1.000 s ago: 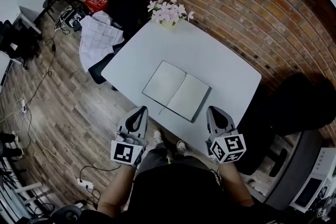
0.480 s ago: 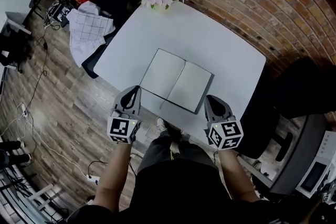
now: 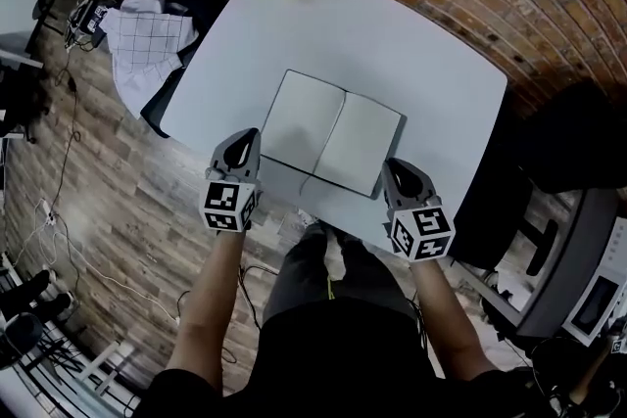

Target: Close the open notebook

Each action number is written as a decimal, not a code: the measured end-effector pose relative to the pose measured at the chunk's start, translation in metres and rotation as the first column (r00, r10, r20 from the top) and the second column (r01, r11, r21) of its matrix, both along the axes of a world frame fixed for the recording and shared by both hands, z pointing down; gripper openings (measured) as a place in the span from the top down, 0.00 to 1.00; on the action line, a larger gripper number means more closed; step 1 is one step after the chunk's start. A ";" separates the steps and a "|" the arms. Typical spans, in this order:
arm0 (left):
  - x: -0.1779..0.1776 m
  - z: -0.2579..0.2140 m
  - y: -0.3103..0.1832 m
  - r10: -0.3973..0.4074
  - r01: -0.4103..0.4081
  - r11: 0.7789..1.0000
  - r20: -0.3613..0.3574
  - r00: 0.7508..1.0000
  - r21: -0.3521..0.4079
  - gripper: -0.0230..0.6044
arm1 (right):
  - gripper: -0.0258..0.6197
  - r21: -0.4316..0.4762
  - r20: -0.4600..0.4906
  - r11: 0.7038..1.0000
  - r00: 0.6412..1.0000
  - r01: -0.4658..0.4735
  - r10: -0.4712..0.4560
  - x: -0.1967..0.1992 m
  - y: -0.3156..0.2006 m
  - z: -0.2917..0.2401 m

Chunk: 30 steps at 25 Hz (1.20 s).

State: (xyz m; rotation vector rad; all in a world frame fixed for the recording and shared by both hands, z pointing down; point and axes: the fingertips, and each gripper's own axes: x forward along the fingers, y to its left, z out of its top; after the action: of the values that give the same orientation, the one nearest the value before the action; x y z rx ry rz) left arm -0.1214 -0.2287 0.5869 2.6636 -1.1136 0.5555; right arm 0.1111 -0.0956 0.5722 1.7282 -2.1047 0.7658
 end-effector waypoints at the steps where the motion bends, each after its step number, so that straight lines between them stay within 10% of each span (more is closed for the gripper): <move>1: 0.000 0.006 -0.003 -0.002 0.002 1.000 0.008 1.000 -0.009 0.92 | 0.90 -0.009 0.003 1.000 1.000 -0.003 0.003 0.000 0.000 0.004; 30: 0.008 0.100 -0.031 0.215 -0.152 0.967 0.343 0.915 -0.203 0.92 | 0.65 -0.270 0.069 0.930 0.958 -0.250 0.277 0.030 0.003 0.103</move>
State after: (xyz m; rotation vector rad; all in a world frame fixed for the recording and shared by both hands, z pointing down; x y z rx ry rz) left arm -0.1138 -0.2599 0.6869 2.5907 -0.8476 1.1639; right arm 0.1415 -0.0921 0.6749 1.8783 -1.7553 1.1769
